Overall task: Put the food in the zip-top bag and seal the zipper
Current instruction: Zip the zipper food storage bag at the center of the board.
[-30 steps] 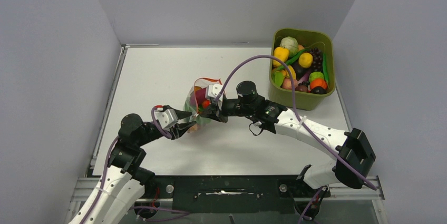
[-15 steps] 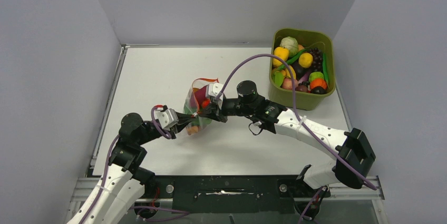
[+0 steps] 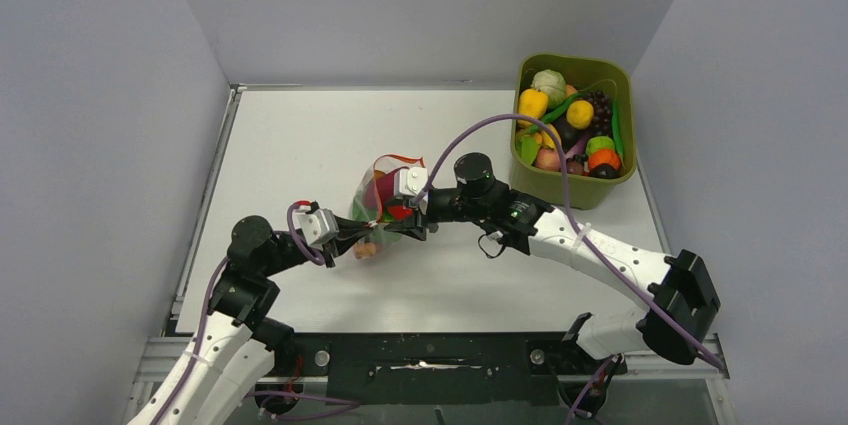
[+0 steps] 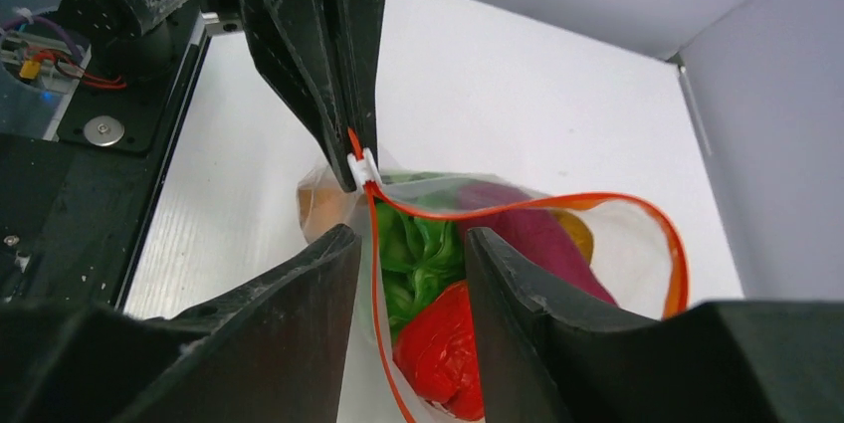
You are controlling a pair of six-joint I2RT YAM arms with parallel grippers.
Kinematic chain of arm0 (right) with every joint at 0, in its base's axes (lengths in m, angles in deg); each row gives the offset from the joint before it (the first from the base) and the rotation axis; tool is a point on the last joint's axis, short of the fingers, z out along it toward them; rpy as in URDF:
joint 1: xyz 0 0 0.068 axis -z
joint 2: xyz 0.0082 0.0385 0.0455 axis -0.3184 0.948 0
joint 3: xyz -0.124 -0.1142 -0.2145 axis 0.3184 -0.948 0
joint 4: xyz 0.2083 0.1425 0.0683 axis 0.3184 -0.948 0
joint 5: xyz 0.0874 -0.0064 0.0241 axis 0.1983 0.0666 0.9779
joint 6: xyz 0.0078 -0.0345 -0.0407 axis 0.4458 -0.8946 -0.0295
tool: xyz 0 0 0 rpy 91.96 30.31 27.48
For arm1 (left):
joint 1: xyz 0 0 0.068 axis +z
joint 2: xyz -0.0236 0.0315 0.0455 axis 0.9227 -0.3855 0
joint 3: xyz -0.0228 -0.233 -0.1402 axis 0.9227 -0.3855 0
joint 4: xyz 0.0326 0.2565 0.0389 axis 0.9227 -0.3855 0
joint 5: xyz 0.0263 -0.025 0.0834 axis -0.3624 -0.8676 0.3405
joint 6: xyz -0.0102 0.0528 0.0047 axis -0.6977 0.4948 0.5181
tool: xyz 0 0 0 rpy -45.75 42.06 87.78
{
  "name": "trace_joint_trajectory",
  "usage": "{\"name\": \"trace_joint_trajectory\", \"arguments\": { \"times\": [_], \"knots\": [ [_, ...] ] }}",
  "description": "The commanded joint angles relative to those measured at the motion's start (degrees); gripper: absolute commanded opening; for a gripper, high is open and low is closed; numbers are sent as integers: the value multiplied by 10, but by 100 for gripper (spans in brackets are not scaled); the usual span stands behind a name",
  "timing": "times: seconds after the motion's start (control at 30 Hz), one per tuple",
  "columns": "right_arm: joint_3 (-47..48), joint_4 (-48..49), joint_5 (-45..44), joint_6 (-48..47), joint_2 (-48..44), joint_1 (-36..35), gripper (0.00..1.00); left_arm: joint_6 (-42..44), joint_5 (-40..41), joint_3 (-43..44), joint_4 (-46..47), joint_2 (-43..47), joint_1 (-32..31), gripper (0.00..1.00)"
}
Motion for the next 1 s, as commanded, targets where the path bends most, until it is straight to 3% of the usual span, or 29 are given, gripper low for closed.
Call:
{"name": "trace_joint_trajectory", "arguments": {
  "times": [0.0, 0.37, 0.57, 0.97],
  "knots": [
    [52, -31, 32, -80, -24, -2, 42, -10, -29, 2, 48, 2, 2, 0],
    [109, -82, 101, -122, 29, -21, 37, -18, -34, -5, 58, -1, 2, 0],
    [117, -110, 97, -138, 52, -29, 38, -20, -32, -8, 54, 9, 2, 0],
    [121, -106, 104, -135, 75, -34, 29, -25, -17, -14, 60, 17, 1, 0]
  ]
}}
